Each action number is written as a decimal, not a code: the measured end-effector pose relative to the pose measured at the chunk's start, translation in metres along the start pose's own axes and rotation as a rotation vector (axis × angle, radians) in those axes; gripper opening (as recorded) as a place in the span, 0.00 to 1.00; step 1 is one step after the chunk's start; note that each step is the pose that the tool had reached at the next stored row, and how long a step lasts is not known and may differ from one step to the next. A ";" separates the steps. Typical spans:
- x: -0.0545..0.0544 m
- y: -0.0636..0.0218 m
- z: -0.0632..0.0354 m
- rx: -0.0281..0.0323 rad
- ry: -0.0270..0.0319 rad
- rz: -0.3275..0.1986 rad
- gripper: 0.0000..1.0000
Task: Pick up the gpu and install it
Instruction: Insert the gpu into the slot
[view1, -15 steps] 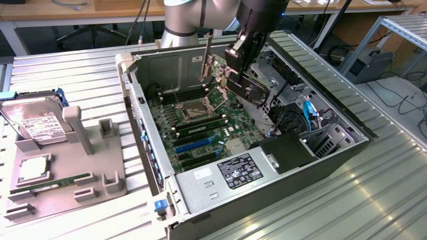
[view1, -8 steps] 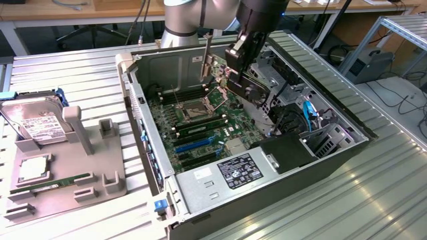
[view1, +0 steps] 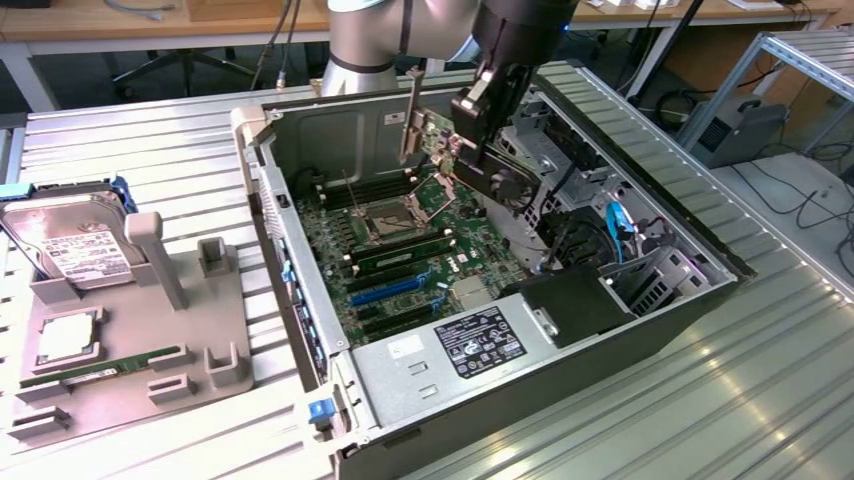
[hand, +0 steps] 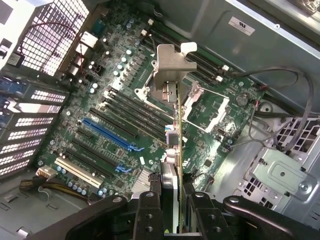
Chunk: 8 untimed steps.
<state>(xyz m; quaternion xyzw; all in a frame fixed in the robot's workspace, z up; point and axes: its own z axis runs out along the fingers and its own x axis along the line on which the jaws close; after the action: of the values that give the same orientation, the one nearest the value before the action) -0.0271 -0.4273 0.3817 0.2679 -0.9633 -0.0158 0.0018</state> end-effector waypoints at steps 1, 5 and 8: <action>0.000 0.0000 0.0000 0.0000 0.0001 -0.002 0.27; 0.000 0.0000 0.0000 -0.0001 0.0003 -0.009 0.27; 0.000 0.0000 0.0000 -0.0001 0.0006 -0.017 0.27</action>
<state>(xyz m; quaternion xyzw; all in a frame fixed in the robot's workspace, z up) -0.0271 -0.4273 0.3817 0.2761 -0.9610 -0.0157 0.0019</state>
